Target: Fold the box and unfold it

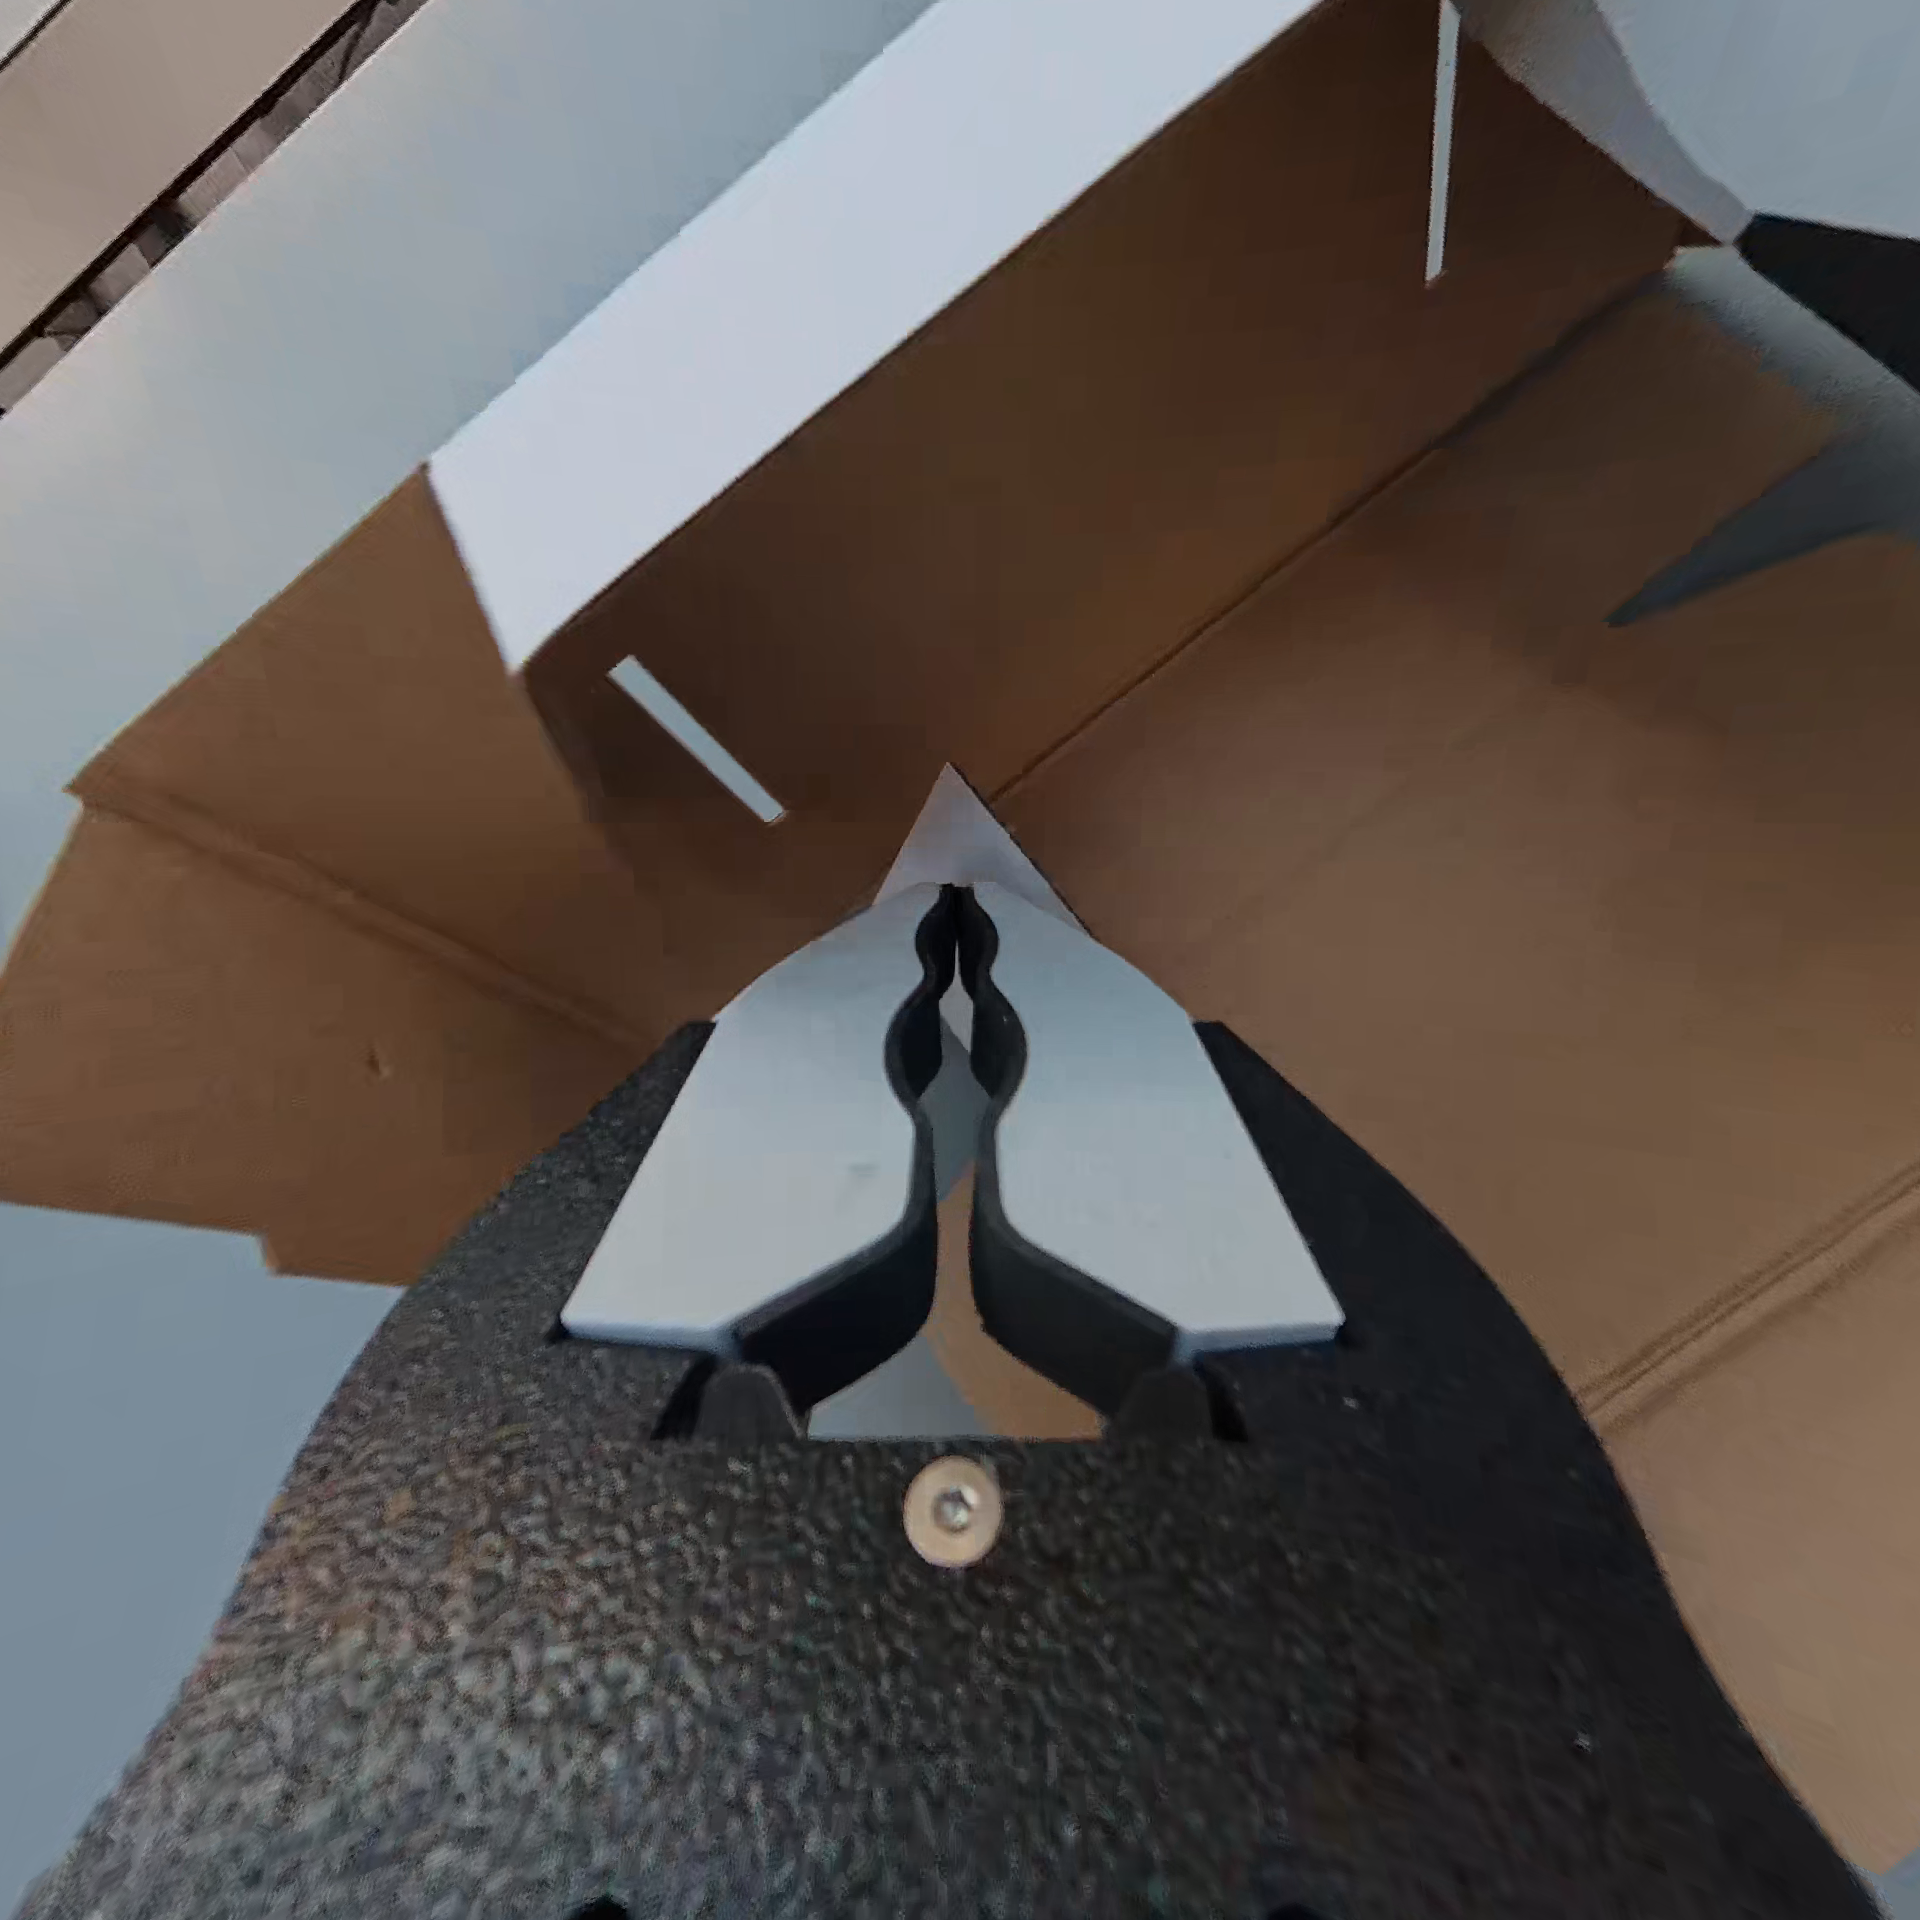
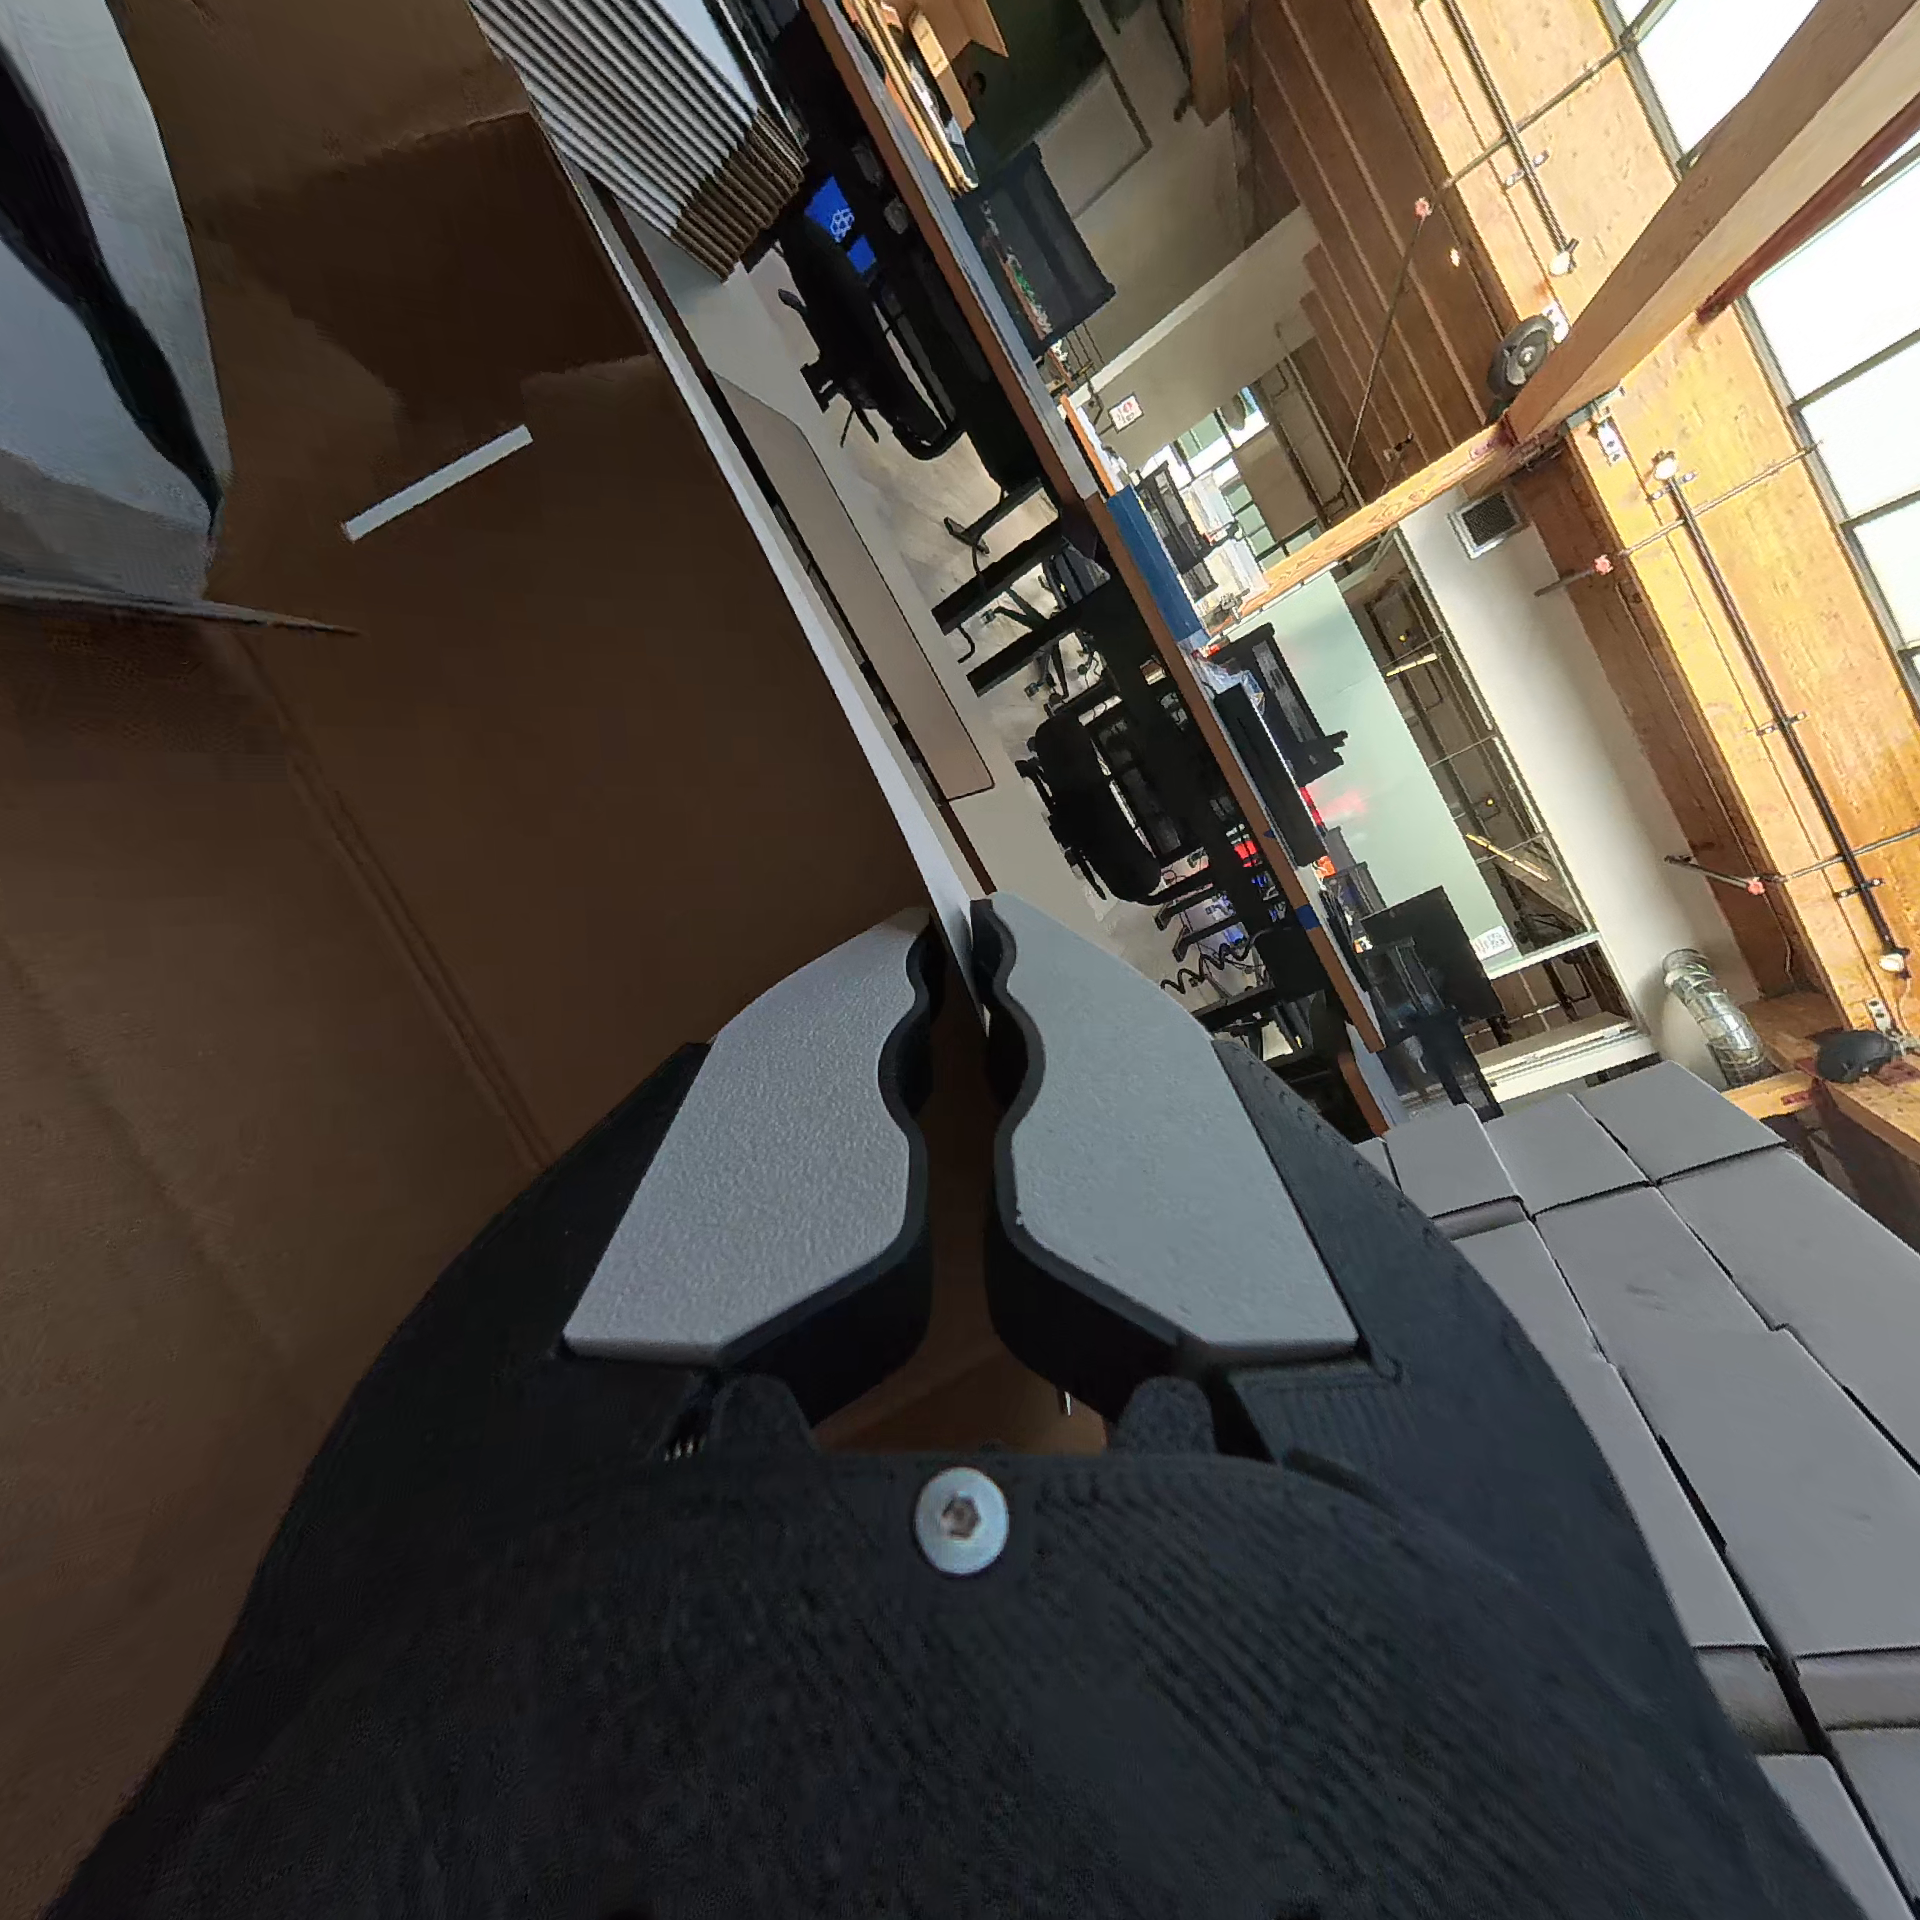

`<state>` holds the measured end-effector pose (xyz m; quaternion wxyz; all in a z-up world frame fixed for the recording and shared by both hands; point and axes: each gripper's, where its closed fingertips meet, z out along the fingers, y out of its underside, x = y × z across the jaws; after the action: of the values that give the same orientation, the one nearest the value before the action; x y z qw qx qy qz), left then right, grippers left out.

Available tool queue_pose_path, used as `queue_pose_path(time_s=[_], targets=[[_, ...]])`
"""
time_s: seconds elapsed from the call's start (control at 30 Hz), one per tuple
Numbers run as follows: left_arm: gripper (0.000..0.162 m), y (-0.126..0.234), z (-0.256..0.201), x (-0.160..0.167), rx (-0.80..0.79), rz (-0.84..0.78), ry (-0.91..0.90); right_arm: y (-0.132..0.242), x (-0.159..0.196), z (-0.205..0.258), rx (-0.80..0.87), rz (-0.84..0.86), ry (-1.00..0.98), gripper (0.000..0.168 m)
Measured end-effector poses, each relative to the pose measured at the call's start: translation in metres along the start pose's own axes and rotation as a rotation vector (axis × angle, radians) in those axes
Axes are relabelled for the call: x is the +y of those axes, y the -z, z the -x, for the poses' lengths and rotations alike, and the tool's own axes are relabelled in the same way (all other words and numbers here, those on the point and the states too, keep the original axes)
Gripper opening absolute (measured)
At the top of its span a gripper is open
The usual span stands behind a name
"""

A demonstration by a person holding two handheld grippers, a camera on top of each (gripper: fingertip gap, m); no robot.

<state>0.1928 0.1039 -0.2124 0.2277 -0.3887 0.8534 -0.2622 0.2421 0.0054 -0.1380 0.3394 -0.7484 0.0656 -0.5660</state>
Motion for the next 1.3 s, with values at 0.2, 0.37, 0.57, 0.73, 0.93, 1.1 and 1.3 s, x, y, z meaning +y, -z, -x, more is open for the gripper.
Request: queue_pose_path(time_s=[0.2,0.37,0.57,0.73,0.93,1.1,1.3], targets=[[0.000,-0.018,-0.015,0.008,-0.141,0.072,-0.301,0.004,-0.001,0.001,0.002,-0.027,0.024,0.005],[0.000,-0.011,-0.012,0.003,-0.172,0.020,-0.322,0.005,-0.001,0.002,0.016,-0.041,0.045,0.005],[0.003,0.078,-0.004,-0.043,0.051,-0.400,-0.187,0.011,-0.003,0.003,0.058,-0.073,0.142,0.005],[0.013,0.103,0.112,-0.036,-0.181,-0.454,-0.057,0.014,-0.005,0.003,0.046,-0.093,0.157,0.005],[0.031,0.038,0.139,-0.006,-0.011,-0.370,-0.003,0.025,-0.010,0.007,0.052,-0.151,0.285,0.004],[0.043,0.015,0.113,-0.004,0.126,-0.337,-0.043,0.029,-0.011,0.009,0.045,-0.116,0.347,0.003],[0.000,0.022,0.091,0.000,0.075,-0.357,-0.046,0.029,-0.008,0.010,0.098,0.032,0.356,0.004]])
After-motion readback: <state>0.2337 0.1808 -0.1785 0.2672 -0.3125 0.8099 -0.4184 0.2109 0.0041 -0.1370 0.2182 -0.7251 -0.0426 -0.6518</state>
